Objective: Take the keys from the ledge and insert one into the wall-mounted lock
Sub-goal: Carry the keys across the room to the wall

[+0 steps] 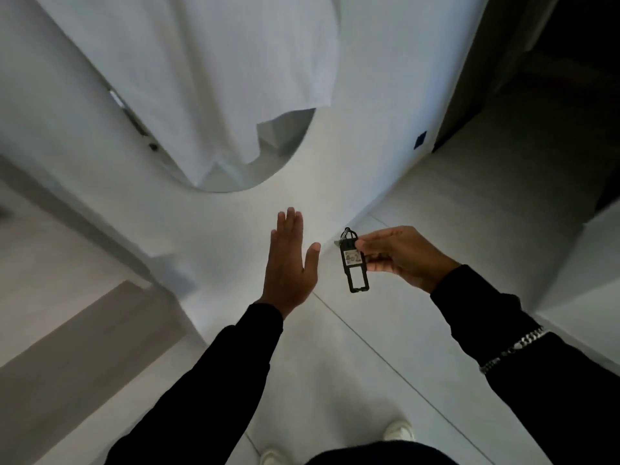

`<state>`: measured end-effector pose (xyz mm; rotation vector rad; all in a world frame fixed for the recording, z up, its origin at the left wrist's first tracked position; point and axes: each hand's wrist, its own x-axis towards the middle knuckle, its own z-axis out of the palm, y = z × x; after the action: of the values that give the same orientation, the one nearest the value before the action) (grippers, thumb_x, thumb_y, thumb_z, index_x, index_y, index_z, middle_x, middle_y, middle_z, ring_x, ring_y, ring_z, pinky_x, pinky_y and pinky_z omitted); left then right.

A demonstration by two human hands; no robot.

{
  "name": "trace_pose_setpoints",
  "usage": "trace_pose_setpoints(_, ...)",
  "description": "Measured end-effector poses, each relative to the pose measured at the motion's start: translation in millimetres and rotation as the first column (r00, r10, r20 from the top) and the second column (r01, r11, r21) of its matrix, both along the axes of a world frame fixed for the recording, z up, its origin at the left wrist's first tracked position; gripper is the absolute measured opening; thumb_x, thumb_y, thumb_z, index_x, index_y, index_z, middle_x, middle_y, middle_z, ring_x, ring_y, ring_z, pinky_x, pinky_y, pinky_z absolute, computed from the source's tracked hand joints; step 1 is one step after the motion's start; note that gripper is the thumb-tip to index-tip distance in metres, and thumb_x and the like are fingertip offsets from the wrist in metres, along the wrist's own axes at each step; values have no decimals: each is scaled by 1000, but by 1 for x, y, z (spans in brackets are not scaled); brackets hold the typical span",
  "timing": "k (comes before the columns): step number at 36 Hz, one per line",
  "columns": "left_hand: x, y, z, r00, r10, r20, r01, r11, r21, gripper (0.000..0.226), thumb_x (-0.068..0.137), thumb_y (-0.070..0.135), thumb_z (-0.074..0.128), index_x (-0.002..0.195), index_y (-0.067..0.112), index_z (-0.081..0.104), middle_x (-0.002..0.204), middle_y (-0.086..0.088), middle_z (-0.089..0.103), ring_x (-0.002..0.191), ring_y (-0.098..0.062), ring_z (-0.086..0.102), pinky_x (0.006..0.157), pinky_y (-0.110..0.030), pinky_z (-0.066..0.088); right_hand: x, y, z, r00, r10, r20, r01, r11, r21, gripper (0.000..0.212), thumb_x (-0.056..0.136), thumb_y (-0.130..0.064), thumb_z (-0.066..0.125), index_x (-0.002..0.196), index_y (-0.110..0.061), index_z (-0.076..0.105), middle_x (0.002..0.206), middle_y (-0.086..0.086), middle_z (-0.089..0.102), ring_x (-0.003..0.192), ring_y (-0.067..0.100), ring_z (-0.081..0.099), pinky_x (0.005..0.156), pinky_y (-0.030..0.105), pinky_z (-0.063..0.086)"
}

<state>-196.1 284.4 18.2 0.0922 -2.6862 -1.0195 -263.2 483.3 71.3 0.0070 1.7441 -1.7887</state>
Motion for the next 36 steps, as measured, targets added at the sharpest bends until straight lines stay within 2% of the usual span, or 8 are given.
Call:
trace_pose_setpoints(7, -76, 107, 13, 992, -112, -63, 115, 992, 52, 65, 100, 31, 36, 157, 7, 16, 169, -10, 14, 157, -22, 2, 128, -39, 3, -46, 114, 21, 995, -83, -51, 83, 997, -2, 20, 84, -5, 66, 101, 6, 70, 84, 12, 73, 66, 13, 70, 60, 21, 58)
trace_pose_setpoints(11, -121, 155, 11, 980, -186, -71, 190, 980, 54, 64, 101, 31, 35, 157, 7, 17, 168, -8, 16, 157, -20, 3, 129, -43, 5, -81, 167, 20, 983, -166, -80, 166, 986, 0, 19, 83, -7, 68, 99, 3, 71, 90, 15, 73, 74, 19, 68, 69, 26, 60)
trace_pose_setpoints(15, -173, 195, 8, 964, -249, -96, 255, 965, 54, 64, 101, 31, 35, 158, 9, 15, 169, -5, 15, 157, -17, 2, 129, -41, 5, -123, 209, 15, 968, -231, -99, 231, 973, -16, 12, 84, -9, 67, 92, -4, 74, 83, 7, 76, 72, 15, 69, 63, 21, 58)
trace_pose_setpoints(18, -219, 222, 8, 950, -293, -111, 301, 952, 53, 65, 101, 31, 34, 158, 9, 11, 169, -6, 13, 157, -17, 0, 129, -41, 3, -161, 236, 15, 959, -254, -124, 257, 966, 9, 15, 84, -10, 67, 95, -2, 73, 89, 10, 76, 77, 16, 69, 63, 21, 58)
trace_pose_setpoints(25, -338, 277, 12, 918, -375, -131, 382, 924, 29, 65, 101, 33, 33, 158, 9, 11, 170, -8, 12, 157, -18, 1, 129, -43, 3, -261, 286, 20, 937, -314, -151, 317, 948, -4, 10, 84, -10, 65, 82, -13, 74, 76, -1, 77, 69, 9, 70, 61, 17, 58)
trace_pose_setpoints(31, -451, 325, 29, 883, -446, -145, 449, 893, -11, 66, 100, 35, 32, 158, 10, 13, 169, -7, 13, 156, -12, -2, 129, -40, 2, -359, 337, 43, 923, -353, -156, 354, 935, -20, 21, 83, -10, 66, 71, -21, 79, 72, -4, 78, 66, 6, 71, 58, 15, 56)
trace_pose_setpoints(35, -507, 350, 35, 864, -469, -183, 474, 880, -20, 68, 100, 41, 28, 158, 9, 13, 169, -7, 14, 158, -15, 0, 128, -36, 0, -415, 365, 52, 909, -383, -165, 381, 923, -45, 8, 70, -19, 73, 75, -20, 79, 73, -3, 78, 66, 7, 70, 56, 15, 55)
trace_pose_setpoints(36, -524, 360, 35, 863, -468, -188, 474, 880, -17, 68, 100, 41, 28, 158, 9, 14, 169, -6, 15, 158, -15, 0, 128, -35, 0, -433, 375, 53, 904, -392, -167, 391, 919, -45, 12, 67, -22, 74, 77, -19, 79, 74, -2, 78, 66, 8, 70, 56, 15, 55)
